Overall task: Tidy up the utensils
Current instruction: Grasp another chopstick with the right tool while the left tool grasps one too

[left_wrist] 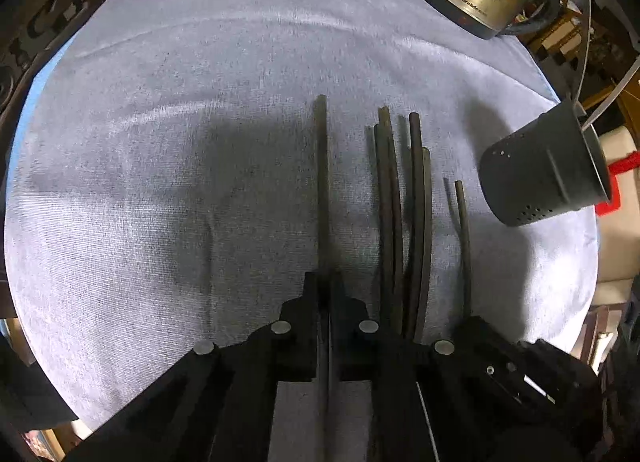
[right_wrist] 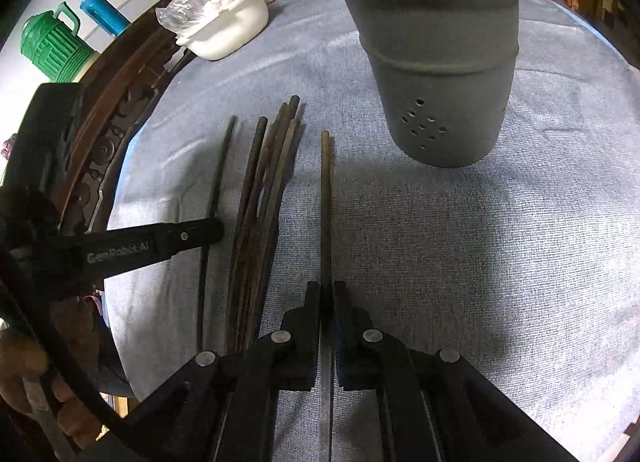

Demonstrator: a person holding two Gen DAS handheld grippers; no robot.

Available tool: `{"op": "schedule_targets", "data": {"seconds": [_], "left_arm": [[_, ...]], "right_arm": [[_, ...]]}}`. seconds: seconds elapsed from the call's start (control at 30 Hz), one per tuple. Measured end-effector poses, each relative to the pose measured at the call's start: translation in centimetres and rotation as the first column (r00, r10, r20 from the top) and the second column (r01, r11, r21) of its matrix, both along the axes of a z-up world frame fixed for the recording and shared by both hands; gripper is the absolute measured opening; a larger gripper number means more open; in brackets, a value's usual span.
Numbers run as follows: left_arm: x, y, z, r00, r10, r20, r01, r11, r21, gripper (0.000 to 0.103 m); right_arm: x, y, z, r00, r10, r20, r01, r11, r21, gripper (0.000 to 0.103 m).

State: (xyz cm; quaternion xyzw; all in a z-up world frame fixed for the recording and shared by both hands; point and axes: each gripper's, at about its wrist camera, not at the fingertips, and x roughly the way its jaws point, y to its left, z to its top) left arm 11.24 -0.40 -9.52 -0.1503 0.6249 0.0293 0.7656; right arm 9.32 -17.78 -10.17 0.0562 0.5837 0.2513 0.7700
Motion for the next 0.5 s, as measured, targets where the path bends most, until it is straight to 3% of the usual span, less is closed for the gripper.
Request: {"op": "schedule_targets", "data": {"seconds": [0.27, 0.5], "left_arm": [[-3.5, 1.6, 0.1, 0.991, -0.116, -0.063, 0.117, 0.993, 0.018, 0.005], [-3.1, 3.1, 0.5, 0.990, -0.109, -0.092, 0.110, 0.994, 0.008, 0.007]], "right_arm": [[0.5, 1.4, 0.3, 0.994, 0.106, -0.027, -0.108, 0.991, -0.084, 0.008], [1.6, 2.6, 0.4, 0.980, 0.164, -0.112, -0.181, 0.970, -0.162, 0.009]]}}
